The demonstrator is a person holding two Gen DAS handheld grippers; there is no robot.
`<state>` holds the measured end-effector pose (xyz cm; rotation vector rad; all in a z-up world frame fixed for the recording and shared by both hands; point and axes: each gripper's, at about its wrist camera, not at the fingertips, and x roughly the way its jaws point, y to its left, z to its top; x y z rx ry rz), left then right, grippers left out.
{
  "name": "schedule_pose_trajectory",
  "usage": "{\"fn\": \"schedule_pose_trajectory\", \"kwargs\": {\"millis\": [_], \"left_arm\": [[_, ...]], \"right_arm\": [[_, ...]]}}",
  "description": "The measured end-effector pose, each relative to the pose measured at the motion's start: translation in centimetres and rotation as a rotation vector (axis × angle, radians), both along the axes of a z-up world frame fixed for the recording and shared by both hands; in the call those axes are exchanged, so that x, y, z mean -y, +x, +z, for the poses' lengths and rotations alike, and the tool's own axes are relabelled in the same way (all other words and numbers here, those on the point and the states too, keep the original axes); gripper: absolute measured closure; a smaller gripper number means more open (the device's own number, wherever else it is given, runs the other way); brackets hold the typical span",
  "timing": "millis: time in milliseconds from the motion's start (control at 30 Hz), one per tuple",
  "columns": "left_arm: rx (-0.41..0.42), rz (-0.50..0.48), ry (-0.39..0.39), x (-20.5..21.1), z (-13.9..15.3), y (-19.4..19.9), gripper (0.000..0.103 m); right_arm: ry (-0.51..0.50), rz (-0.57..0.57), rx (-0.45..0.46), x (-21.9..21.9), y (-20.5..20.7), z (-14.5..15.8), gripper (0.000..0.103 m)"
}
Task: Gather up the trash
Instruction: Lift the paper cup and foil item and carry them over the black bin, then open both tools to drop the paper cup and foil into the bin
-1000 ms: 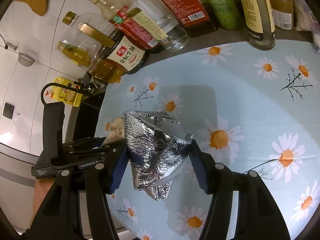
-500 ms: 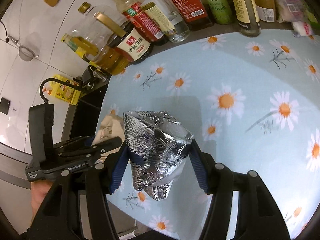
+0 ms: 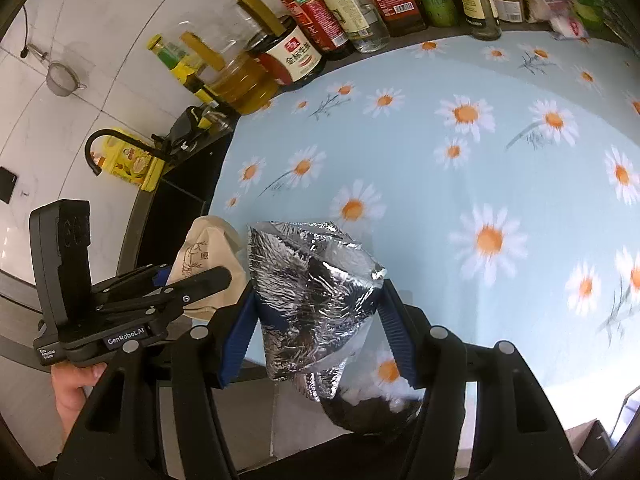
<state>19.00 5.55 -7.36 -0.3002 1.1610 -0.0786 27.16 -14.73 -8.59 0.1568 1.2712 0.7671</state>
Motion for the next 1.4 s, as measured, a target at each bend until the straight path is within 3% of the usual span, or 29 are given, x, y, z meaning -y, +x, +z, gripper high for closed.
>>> {"fn": "schedule_pose_trajectory", "kwargs": {"millis": [300,600,1100,1400], "left_arm": [[0.019,-0.017,-0.040,0.0,-0.6,-5.3,0.062],[-0.009,-0.013,-0.068,0.3,-2.4,-9.8,0.062],[-0.097,-0.017,-0.077,2.4,-6.0,-13.7,0.061],[-0.191,-0.025,-0.094,3.7,-9.9,-14.9,0.061]], "right_arm": [[-0.015,0.001,-0.026,-0.5,-6.5,-1.1,0.043],[-0.028,0.052,-0.078,-1.7,-10.6,-3.4,0.043],[-0.075,0.086,-0.174,-0.9,-13.1,-7.9,0.043],[-0.128,0.102,-0.225,-0.4,-13.7,-11.1,0.043]]}}
